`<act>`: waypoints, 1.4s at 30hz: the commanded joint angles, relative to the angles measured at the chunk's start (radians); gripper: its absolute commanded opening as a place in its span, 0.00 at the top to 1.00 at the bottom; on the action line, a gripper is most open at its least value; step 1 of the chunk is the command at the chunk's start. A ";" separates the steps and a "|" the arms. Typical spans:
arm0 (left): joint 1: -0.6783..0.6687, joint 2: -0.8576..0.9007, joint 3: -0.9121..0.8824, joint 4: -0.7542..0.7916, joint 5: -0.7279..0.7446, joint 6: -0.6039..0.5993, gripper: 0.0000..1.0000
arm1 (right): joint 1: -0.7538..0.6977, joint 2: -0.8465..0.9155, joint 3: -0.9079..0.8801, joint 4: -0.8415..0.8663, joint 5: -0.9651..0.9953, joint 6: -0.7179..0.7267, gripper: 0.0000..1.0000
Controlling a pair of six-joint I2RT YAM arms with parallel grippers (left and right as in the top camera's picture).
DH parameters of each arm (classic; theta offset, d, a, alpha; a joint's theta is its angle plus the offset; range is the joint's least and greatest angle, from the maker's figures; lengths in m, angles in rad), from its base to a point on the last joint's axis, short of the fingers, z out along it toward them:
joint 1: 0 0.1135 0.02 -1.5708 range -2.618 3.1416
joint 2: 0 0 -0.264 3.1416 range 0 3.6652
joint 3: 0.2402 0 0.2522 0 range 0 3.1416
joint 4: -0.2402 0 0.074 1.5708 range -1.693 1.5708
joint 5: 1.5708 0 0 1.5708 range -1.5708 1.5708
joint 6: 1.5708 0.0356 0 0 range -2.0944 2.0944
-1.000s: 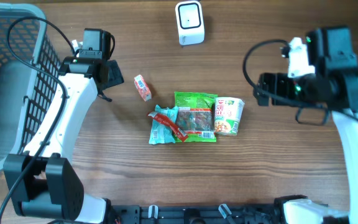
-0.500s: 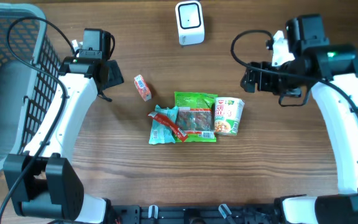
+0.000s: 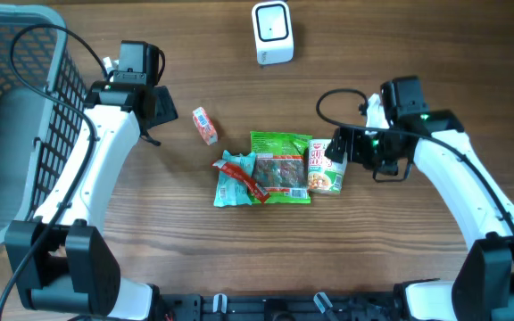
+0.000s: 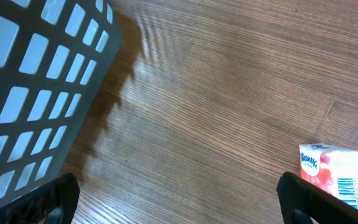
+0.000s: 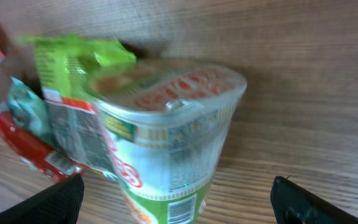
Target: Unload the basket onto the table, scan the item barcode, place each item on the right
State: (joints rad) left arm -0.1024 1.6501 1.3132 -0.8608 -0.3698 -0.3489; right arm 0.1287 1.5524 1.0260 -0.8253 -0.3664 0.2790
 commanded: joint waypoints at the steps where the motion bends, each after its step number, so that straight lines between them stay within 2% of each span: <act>1: 0.003 -0.006 -0.001 0.001 -0.013 0.012 0.00 | -0.004 0.004 -0.076 0.097 -0.106 0.009 0.04; 4: 0.003 -0.005 -0.001 0.001 -0.013 0.012 0.00 | -0.004 0.005 -0.126 0.185 -0.193 0.006 0.03; 10: 0.003 -0.006 -0.001 0.001 -0.013 0.012 0.00 | -0.004 0.003 -0.130 0.189 -0.505 -0.123 0.08; 13: 0.003 -0.006 -0.001 0.001 -0.013 0.012 0.00 | -0.004 0.003 -0.130 0.188 -0.458 -0.134 0.08; 16: 0.003 -0.006 -0.001 0.001 -0.013 0.012 0.00 | -0.004 0.003 -0.130 0.190 -0.257 -0.119 0.06; 18: 0.003 -0.006 -0.001 0.001 -0.013 0.012 0.00 | -0.004 0.003 -0.131 0.203 -0.201 -0.122 0.03; 29: 0.003 -0.006 -0.001 0.001 -0.013 0.012 0.00 | -0.002 0.005 -0.171 0.325 -0.173 -0.112 0.01; 37: 0.003 -0.005 -0.001 0.001 -0.013 0.012 0.00 | 0.023 0.019 -0.311 0.620 -0.180 -0.093 0.01; 42: 0.003 -0.006 -0.001 0.001 -0.013 0.012 0.00 | 0.029 0.068 -0.317 0.706 -0.179 -0.050 0.01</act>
State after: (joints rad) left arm -0.1024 1.6501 1.3132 -0.8604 -0.3698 -0.3489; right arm 0.1478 1.5761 0.7166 -0.1474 -0.5446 0.1936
